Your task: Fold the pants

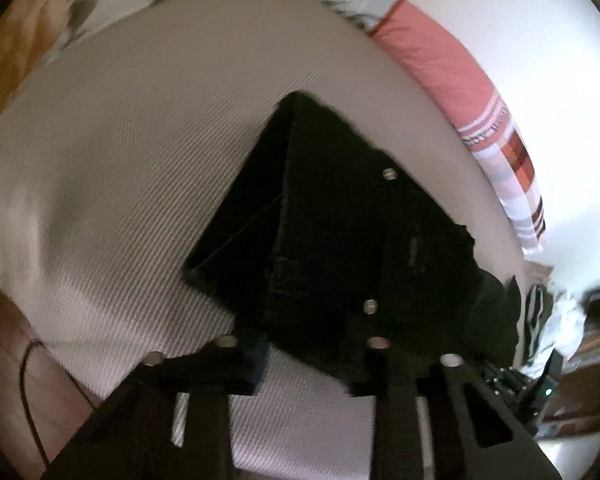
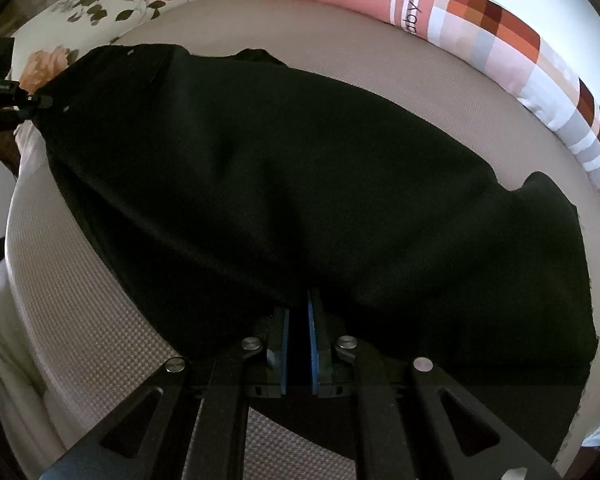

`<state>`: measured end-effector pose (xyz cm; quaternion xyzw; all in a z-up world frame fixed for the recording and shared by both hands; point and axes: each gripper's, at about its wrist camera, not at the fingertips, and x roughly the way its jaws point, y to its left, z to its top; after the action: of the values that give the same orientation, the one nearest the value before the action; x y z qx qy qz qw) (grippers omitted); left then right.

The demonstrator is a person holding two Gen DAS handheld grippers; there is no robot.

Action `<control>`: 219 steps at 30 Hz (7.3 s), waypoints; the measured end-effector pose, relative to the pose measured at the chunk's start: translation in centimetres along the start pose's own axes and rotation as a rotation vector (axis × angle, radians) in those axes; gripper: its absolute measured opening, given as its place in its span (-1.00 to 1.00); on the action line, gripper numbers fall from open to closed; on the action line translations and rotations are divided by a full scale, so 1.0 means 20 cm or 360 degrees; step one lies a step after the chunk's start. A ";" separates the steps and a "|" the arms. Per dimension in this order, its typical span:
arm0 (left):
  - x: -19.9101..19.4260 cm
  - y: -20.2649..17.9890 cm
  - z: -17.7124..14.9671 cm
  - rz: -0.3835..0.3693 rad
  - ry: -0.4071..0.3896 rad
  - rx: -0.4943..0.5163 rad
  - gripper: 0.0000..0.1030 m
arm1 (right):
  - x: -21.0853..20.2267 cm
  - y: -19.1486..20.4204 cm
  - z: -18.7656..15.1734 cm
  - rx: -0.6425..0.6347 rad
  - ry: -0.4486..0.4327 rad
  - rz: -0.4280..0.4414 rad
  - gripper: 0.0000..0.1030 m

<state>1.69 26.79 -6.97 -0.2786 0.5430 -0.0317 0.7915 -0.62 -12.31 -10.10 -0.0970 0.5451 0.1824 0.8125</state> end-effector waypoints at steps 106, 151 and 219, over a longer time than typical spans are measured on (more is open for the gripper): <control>0.73 -1.63 -1.00 -0.0346 0.0311 0.1865 -0.71 | -0.11 -1.44 -0.75 0.2032 -0.0652 0.0447 -0.92; 0.57 -1.54 -0.59 -0.0470 0.0125 0.1532 0.10 | -0.42 -1.47 -0.97 0.1760 -0.0367 -0.0201 -0.69; 0.34 -0.47 0.07 0.0222 -0.0282 0.0812 0.17 | 0.58 -0.17 1.03 0.0077 0.0133 0.0813 -0.48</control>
<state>8.02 17.10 -7.82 -0.0340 0.4640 -0.0882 0.8808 22.26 -5.75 -12.96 0.0558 0.5892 0.3644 0.7190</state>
